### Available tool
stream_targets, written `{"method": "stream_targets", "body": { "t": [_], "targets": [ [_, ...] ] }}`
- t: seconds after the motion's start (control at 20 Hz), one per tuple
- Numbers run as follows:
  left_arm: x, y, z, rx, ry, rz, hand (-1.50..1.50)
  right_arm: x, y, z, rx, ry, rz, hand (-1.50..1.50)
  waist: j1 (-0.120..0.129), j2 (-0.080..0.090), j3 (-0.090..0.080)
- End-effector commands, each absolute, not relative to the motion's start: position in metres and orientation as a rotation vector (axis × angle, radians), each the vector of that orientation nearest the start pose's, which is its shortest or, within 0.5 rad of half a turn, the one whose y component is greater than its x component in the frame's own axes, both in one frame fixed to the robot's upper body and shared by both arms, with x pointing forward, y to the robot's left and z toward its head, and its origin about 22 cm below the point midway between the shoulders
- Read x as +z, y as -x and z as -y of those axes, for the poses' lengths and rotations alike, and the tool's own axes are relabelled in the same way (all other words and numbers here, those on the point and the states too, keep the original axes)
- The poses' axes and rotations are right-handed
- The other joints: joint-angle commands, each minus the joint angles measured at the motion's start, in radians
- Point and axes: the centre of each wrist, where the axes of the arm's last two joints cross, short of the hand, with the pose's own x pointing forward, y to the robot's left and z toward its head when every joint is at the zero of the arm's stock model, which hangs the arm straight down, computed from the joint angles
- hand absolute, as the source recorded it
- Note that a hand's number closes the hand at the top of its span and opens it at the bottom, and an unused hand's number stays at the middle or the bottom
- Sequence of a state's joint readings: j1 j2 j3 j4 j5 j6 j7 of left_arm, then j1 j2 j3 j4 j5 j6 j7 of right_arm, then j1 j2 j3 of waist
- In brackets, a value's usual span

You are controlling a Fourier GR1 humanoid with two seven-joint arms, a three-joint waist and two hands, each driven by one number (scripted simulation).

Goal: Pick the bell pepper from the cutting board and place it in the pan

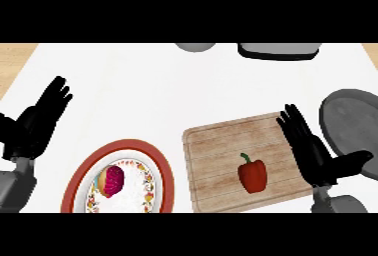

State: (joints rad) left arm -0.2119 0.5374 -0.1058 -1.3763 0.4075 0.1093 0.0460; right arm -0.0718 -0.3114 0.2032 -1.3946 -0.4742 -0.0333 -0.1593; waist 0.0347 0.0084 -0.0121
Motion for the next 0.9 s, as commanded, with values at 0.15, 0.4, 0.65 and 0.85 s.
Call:
{"method": "stream_targets", "body": {
  "t": [0.15, 0.4, 0.65, 0.85],
  "targets": [
    [0.057, -0.295, -0.315, -0.011, -0.165, 1.548, 0.0, 0.092, -0.303, 0.231, 0.328, -0.455, 1.792, 1.5, -0.014, -0.014, 0.011],
    [0.048, -0.286, -0.29, 0.049, -0.098, 1.51, 0.0, 0.114, -0.299, 0.298, 0.602, -0.004, 1.926, 1.5, -0.043, -0.018, 0.013],
    [0.053, -0.273, -0.295, 0.064, -0.127, 1.507, 0.0, 0.116, -0.257, 0.35, 0.813, 0.108, 1.874, -1.5, -0.054, -0.017, 0.013],
    [0.047, -0.274, -0.264, 0.045, -0.118, 1.519, 0.0, 0.133, -0.26, 0.362, 0.996, 0.188, 1.881, -1.5, -0.043, -0.011, 0.013]
  ]
}}
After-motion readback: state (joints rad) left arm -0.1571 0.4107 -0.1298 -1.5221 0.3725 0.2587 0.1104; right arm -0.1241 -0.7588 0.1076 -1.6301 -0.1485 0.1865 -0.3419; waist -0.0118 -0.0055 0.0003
